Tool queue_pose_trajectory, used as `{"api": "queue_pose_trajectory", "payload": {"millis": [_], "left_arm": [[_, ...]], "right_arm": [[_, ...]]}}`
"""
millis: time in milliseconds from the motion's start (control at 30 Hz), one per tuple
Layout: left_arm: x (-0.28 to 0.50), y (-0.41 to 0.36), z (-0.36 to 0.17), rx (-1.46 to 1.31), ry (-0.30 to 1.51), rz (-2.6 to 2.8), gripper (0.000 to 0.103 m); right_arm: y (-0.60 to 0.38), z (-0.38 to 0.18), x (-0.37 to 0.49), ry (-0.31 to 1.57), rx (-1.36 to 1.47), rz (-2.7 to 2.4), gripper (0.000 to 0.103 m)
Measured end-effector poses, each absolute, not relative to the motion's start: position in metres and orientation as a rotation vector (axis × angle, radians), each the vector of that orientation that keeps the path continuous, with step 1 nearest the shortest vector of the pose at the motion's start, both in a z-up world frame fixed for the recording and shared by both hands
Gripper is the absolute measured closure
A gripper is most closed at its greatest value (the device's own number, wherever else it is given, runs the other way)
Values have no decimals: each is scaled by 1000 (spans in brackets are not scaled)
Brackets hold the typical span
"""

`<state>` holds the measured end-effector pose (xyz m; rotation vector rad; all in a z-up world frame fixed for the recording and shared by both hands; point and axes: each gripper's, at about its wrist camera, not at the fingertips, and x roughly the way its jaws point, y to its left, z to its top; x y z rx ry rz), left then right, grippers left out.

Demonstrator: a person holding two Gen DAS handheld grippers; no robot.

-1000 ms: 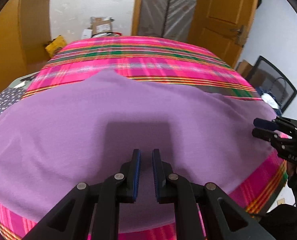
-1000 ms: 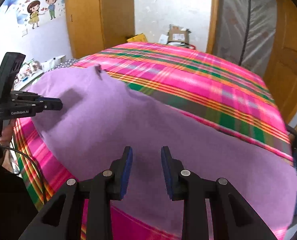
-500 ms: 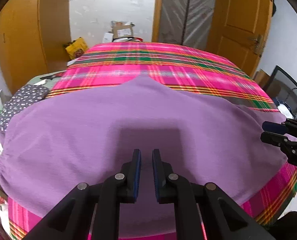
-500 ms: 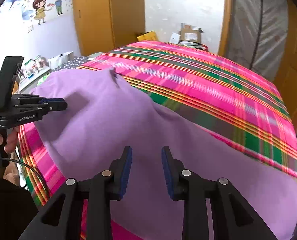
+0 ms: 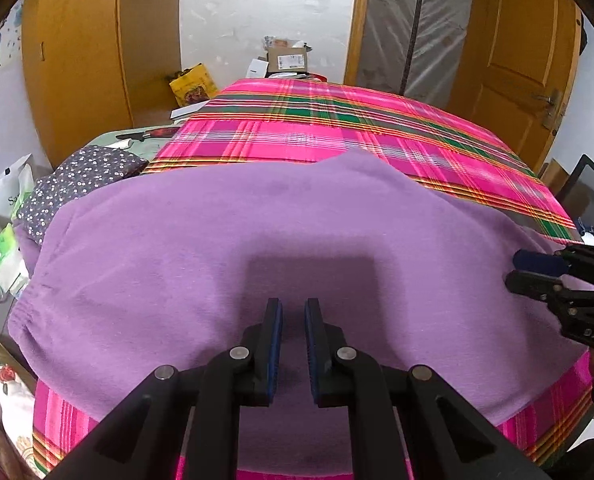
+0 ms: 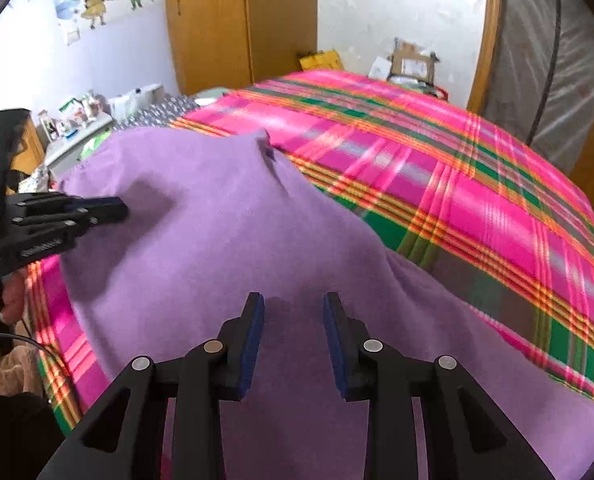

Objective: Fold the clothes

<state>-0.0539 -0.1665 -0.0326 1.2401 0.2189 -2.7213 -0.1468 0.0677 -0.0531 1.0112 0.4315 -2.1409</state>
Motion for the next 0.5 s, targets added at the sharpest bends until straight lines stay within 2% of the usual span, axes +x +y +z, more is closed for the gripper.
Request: {"api": "queue_pose_trajectory", "payload": {"millis": [500], "left_arm": [[-46,-182,-28,1193,217,-2662,92]], "right_arm": [[67,-52,-149,426,1008,-2142,71]]}}
